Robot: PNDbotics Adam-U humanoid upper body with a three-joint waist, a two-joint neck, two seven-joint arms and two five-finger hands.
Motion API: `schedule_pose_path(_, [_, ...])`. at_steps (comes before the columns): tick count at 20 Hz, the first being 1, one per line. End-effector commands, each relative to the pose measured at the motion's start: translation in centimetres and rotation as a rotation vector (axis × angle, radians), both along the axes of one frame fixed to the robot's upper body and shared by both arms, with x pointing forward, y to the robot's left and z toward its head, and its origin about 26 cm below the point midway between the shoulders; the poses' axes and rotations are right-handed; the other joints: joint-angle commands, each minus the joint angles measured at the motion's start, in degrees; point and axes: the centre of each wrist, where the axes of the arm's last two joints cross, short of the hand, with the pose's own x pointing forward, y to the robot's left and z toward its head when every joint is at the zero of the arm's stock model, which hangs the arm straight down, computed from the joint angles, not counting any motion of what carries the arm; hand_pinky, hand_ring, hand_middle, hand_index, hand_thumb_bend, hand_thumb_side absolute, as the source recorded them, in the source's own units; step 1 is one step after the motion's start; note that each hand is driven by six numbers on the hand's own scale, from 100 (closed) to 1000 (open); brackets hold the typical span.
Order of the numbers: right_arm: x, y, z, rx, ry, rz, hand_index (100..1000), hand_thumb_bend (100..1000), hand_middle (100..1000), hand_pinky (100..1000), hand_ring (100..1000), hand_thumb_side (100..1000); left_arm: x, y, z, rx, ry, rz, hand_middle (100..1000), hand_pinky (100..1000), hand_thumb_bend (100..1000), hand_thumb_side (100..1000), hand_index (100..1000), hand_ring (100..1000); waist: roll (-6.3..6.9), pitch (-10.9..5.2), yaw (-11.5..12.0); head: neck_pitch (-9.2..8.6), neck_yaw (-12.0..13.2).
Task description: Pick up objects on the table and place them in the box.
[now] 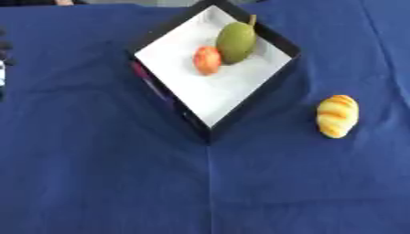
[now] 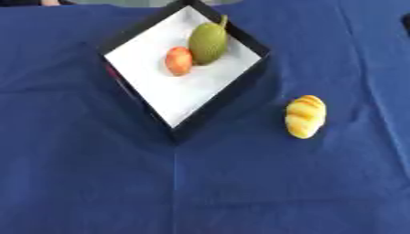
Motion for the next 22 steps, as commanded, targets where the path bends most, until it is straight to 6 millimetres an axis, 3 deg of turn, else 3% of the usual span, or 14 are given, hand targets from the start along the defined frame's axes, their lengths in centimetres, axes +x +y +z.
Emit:
schedule_pose_path(1, [0.0, -2.9, 1.0, -0.145, -0.054, 0.012, 897, 100, 828, 968, 861, 417, -0.6, 2.6, 1.7, -0.099, -0.016, -0.127, 737, 647, 101, 673, 803, 727, -0.19, -1.53, 0.11, -0.4, -0.31])
schedule_pose_path(5, [0.2, -3.8, 0.7, -0.209, -0.064, 0.031, 898, 100, 826, 968, 859, 434, -0.5, 3.5, 1.6, -0.119, -0.002, -0.166, 734, 645, 100, 671, 800, 724, -0.23, -1.54, 0.19, -0.4, -0.49])
schedule_pose_path(13, [0.7, -2.8, 0.6, -0.253, -0.056, 0.063, 899, 100, 828, 973, 858, 449, -0.4, 3.5, 1.3, -0.111, 0.009, -0.181, 731, 644, 100, 670, 799, 722, -0.27, -1.59, 0.49, -0.39, -0.87])
schedule_pose_path(22, [2.5, 1.7, 1.0, -0.222, -0.06, 0.192, 902, 100, 836, 983, 860, 386, -0.2, 3.2, 1.1, -0.105, 0.03, -0.202, 730, 655, 100, 669, 795, 722, -0.4, -2.03, 1.2, -0.21, -1.8])
